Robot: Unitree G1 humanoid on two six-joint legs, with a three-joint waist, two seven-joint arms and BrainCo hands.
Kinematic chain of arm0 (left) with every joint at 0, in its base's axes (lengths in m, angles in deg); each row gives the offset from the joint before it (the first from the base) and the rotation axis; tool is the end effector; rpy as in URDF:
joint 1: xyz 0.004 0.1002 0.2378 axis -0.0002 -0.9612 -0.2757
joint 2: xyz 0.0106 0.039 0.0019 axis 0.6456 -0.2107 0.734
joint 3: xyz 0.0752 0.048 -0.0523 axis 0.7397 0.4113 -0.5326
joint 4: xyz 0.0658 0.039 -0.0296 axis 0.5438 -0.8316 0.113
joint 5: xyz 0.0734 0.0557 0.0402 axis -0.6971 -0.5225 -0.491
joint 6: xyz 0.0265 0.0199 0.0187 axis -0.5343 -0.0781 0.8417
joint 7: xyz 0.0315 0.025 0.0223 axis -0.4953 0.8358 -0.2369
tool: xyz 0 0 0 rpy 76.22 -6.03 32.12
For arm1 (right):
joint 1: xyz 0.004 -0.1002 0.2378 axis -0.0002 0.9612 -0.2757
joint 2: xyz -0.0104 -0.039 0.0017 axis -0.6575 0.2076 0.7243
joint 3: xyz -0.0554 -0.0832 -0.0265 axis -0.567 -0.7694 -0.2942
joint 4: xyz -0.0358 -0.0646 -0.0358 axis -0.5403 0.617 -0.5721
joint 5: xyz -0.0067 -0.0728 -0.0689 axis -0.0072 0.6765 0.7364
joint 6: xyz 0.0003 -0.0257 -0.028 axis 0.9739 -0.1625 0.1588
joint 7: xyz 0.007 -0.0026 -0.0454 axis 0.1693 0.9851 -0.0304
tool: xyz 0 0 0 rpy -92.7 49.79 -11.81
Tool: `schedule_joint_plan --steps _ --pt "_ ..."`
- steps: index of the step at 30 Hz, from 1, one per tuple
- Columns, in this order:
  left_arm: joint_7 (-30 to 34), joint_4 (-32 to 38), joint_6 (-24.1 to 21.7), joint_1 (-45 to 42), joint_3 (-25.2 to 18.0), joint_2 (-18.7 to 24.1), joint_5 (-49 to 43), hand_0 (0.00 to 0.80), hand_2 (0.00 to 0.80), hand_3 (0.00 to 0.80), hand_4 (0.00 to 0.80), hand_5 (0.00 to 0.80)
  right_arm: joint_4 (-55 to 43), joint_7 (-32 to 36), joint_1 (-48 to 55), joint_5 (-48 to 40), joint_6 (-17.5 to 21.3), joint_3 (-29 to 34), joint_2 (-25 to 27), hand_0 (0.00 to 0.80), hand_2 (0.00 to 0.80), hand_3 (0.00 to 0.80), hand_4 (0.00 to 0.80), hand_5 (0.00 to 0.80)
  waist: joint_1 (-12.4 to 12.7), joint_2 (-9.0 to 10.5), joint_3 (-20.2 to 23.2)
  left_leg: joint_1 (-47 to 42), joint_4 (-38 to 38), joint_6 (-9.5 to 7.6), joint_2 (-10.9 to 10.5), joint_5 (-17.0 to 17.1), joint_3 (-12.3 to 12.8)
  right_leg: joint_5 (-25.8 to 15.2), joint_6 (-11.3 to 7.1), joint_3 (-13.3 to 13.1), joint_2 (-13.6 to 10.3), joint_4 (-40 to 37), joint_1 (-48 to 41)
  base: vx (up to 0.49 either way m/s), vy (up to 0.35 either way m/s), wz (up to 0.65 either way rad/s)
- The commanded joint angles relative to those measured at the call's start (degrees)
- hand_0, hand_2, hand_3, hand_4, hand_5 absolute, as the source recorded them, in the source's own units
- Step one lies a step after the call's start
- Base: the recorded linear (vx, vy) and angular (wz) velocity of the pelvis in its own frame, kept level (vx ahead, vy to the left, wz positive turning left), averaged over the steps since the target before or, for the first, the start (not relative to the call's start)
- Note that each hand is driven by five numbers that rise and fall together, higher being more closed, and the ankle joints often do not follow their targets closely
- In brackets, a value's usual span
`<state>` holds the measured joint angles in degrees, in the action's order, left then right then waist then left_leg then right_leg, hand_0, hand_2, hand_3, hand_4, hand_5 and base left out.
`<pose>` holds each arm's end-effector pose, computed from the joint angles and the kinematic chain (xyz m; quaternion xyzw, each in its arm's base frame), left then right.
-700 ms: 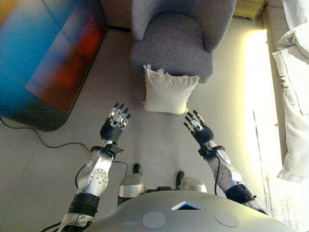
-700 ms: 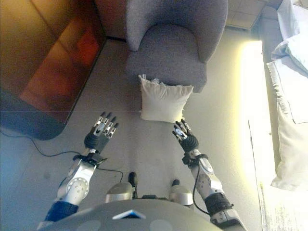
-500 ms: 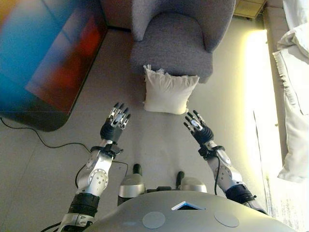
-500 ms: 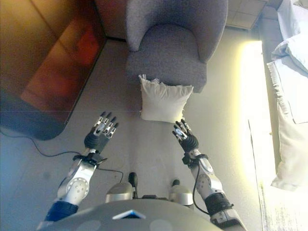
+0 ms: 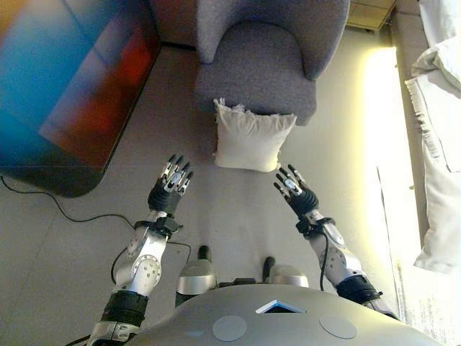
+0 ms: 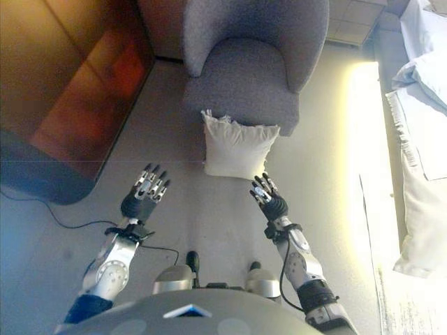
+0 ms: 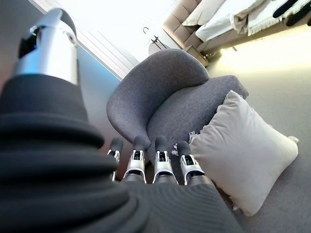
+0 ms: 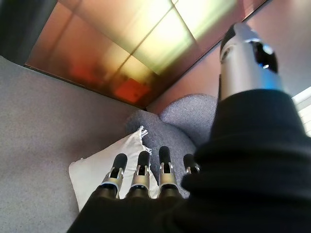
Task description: Pick up the cushion and take it to the sofa
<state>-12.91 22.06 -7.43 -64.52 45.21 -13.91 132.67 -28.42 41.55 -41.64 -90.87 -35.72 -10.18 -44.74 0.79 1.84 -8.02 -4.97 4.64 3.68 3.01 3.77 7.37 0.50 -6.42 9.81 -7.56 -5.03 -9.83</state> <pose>0.1376 0.1977 -0.0113 -0.2983 0.1096 -0.0332 0.9476 0.1525 -0.1657 -0.0370 0.2922 0.1917 0.0688 0.9344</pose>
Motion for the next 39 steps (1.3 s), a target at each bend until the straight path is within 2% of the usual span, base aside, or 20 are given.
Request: schedule_joint_plan --steps 1,4,6,8,9,12,16,18,20,21,23,24,28,29,30,31,33,37,39 --pt "1.6 3.5 -3.2 0.0 -2.2 0.7 -2.4 0.0 0.0 0.0 0.0 0.0 -3.0 0.5 0.0 -1.2 2.8 2.0 0.9 0.0 0.0 0.0 0.0 0.0 0.2 -0.21 2.2 1.6 -5.9 0.71 1.7 -5.0 0.5 -1.8 -0.84 -0.3 2.0 2.6 5.5 0.034 -0.041 -0.02" --pt "1.8 3.5 -3.6 -0.5 -2.8 0.4 -2.2 0.0 0.0 0.0 0.0 0.0 -2.8 1.1 0.6 -1.7 2.1 3.1 1.3 0.0 0.0 0.0 0.0 0.0 0.0 0.48 2.4 3.1 -10.0 1.36 2.0 -6.1 0.2 -2.0 -0.11 -1.1 2.5 2.7 6.1 0.012 -0.022 -0.02" --pt "2.1 3.1 -3.9 -0.5 -3.4 0.2 -0.8 0.0 0.0 0.0 0.0 0.0 -2.1 2.0 0.2 -1.8 1.3 3.5 2.1 0.0 0.0 0.0 0.0 0.0 0.5 1.14 1.8 5.8 -15.3 1.72 1.4 -6.4 -1.7 -2.8 0.36 -1.8 2.2 2.7 6.4 -0.009 0.003 -0.05" --pt "2.6 2.9 -3.8 -0.3 -3.9 -0.1 -0.2 0.0 0.0 0.0 0.0 0.0 -1.8 2.8 -0.4 -1.5 1.3 3.4 2.5 0.0 0.0 0.0 0.0 0.0 0.8 1.38 1.2 7.5 -18.1 1.31 0.5 -7.3 -3.0 -3.0 0.53 -2.1 1.8 3.4 6.9 -0.009 0.077 -0.13" --pt "2.8 2.9 -3.6 -0.3 -4.0 -0.3 -0.3 0.0 0.0 0.0 0.0 0.0 -1.8 2.9 -0.7 -1.4 1.5 3.3 2.6 0.0 0.0 0.0 0.0 0.0 0.9 1.36 1.1 7.6 -17.8 0.95 0.0 -7.9 -3.3 -2.9 0.45 -2.3 1.6 3.7 7.1 -0.007 0.139 -0.11" --pt "1.5 2.2 -3.9 0.2 -3.9 -0.2 -0.6 0.0 0.0 0.0 0.0 0.0 -1.0 2.2 -1.4 -2.4 1.7 3.2 1.9 0.0 0.0 0.0 0.0 0.0 0.2 0.6 1.2 5.8 -14.3 -0.02 -0.4 -8.2 -1.8 -2.8 -0.26 -2.3 0.7 4.8 8.1 0.018 0.192 -0.18" --pt "1.1 2.5 -3.8 0.4 -4.3 -0.2 0.1 0.0 0.0 0.0 0.0 0.0 -2.9 2.3 -0.5 0.0 0.3 2.9 0.5 0.0 0.0 0.0 0.0 0.0 -0.6 -0.2 1.8 3.9 -11.3 -1.16 -1.2 -8.2 -0.8 -1.4 -2.03 -2.5 -1.7 8.8 9.4 0.044 0.2 -0.09" --pt "1.2 2.2 -4.2 1.3 -4.2 0.2 0.1 0.0 0.0 0.0 0.0 0.0 -3.7 1.9 -0.6 0.6 0.7 2.7 -0.1 0.0 0.0 0.0 0.0 0.0 -1.0 -0.84 1.3 4.5 -11.5 -2.6 -1.5 -8.3 -0.5 -0.5 -3.05 -2.5 -4.0 17.0 12.4 -0.044 0.232 0.05" --pt "1.4 1.1 -4.0 3.0 -3.1 1.2 0.2 0.0 0.0 0.0 0.0 0.0 -4.0 0.8 -0.3 0.7 3.3 2.2 -0.8 0.0 0.0 0.0 0.0 0.0 -1.1 -2.05 0.4 5.7 -12.2 -5.3 -2.2 -8.9 -0.2 -4.0 -2.48 -3.1 -6.1 32.1 17.6 -0.047 0.252 0.01" --pt "-0.4 -0.2 -3.8 3.8 -2.4 1.1 -0.8 0.0 0.0 0.0 0.0 0.0 -3.8 -0.2 0.0 0.5 4.2 1.9 -1.1 0.0 0.0 0.0 0.0 0.0 -1.5 -2.51 -0.3 6.1 -12.9 -5.84 -2.5 -9.2 -0.3 -6.0 -2.12 -4.6 -6.5 37.3 20.7 -0.007 0.216 0.06" --pt "-0.6 -1.9 -3.1 5.9 -1.8 1.2 -0.1 0.0 0.0 0.0 0.0 0.0 -4.4 -1.8 0.7 0.5 4.8 1.4 -1.1 0.0 0.0 0.0 0.0 0.0 -2.5 -3.48 -1.7 6.2 -14.5 -5.97 -2.0 -9.6 -1.2 -8.9 -1.86 -8.1 -5.6 47.4 26.1 0.044 0.168 0.23" --pt "0.2 -1.3 -2.1 6.3 -1.8 1.3 0.5 0.0 0.0 0.0 0.0 0.0 -4.3 -1.8 1.3 0.8 5.5 1.3 -0.8 0.0 0.0 0.0 0.0 0.0 -3.0 -3.47 -2.1 5.9 -15.4 -5.73 -1.8 -10.2 -1.5 -9.9 -1.83 -9.0 -5.3 47.9 27.5 0.201 0.076 0.36" --pt "1.1 0.1 -0.7 5.0 -2.8 2.8 -0.1 0.0 0.0 0.0 0.0 0.0 -3.6 -0.1 2.3 1.1 5.5 2.8 -0.1 0.0 0.0 0.0 0.0 0.0 -3.7 -1.0 -2.8 3.9 -16.6 -4.65 -3.2 -13.0 -2.9 -12.5 -3.3 -8.6 -6.6 36.5 26.3 0.311 -0.149 0.39" --pt "1.1 0.3 -0.9 5.0 -2.9 3.2 -0.3 0.0 0.0 0.0 0.0 0.0 -3.2 0.6 1.8 -0.2 5.4 3.1 0.0 0.0 0.0 0.0 0.0 0.0 -3.8 1.11 -3.0 3.2 -17.0 -4.14 -4.6 -14.8 -3.2 -13.5 -4.07 -7.6 -7.7 27.3 26.1 0.369 -0.271 0.16" --pt "1.1 0.6 -1.0 5.0 -3.0 3.4 -0.5 0.0 0.0 0.0 0.0 0.0 -3.1 0.9 1.5 -1.0 5.3 3.1 0.1 0.0 0.0 0.0 0.0 0.0 -4.1 1.75 -3.5 2.5 -17.4 -3.88 -5.0 -16.1 -3.7 -13.6 -4.46 -6.7 -7.9 22.7 25.6 0.531 -0.322 0.05" --pt "1.5 0.9 -1.7 5.1 -2.9 3.9 -1.1 0.0 0.0 0.0 0.0 0.0 -3.2 0.9 0.7 -2.3 5.0 3.3 0.4 0.0 0.0 0.0 0.0 0.0 -4.8 3.2 -3.7 1.3 -17.2 -3.8 -6.4 -18.0 -4.6 -13.4 -5.35 -5.7 -7.7 12.1 26.4 0.489 -0.198 0.09" --pt "2.4 1.6 -2.1 4.2 -2.9 4.1 -1.8 0.0 0.0 0.0 0.0 0.0 -3.6 0.4 0.2 -3.1 4.0 3.6 0.9 0.0 0.0 0.0 0.0 0.0 -5.6 3.05 -3.9 -0.5 -17.1 -4.21 -6.8 -19.8 -6.0 -14.6 -5.91 -5.1 -5.8 3.6 26.3 0.477 -0.112 0.22" --pt "4.6 2.7 -1.5 1.6 -2.8 3.6 -2.0 0.0 0.0 0.0 0.0 0.0 -3.6 0.3 2.0 -2.8 3.4 4.0 0.5 0.0 0.0 0.0 0.0 0.0 -6.5 2.84 -3.0 -5.0 -17.0 -4.8 -6.8 -22.7 -8.1 -17.4 -5.92 -4.3 -5.0 1.4 28.4 0.52 -0.11 0.65" --pt "5.4 2.8 -1.2 -0.1 -2.7 2.3 -2.4 0.0 0.0 0.0 0.0 0.0 -2.0 0.9 2.6 -2.2 3.0 4.3 0.1 0.0 0.0 0.0 0.0 0.0 -6.6 2.85 -1.4 -6.7 -17.6 -4.58 -6.0 -23.4 -8.0 -16.1 -5.55 -3.1 -4.8 3.3 26.9 0.583 -0.191 0.42"
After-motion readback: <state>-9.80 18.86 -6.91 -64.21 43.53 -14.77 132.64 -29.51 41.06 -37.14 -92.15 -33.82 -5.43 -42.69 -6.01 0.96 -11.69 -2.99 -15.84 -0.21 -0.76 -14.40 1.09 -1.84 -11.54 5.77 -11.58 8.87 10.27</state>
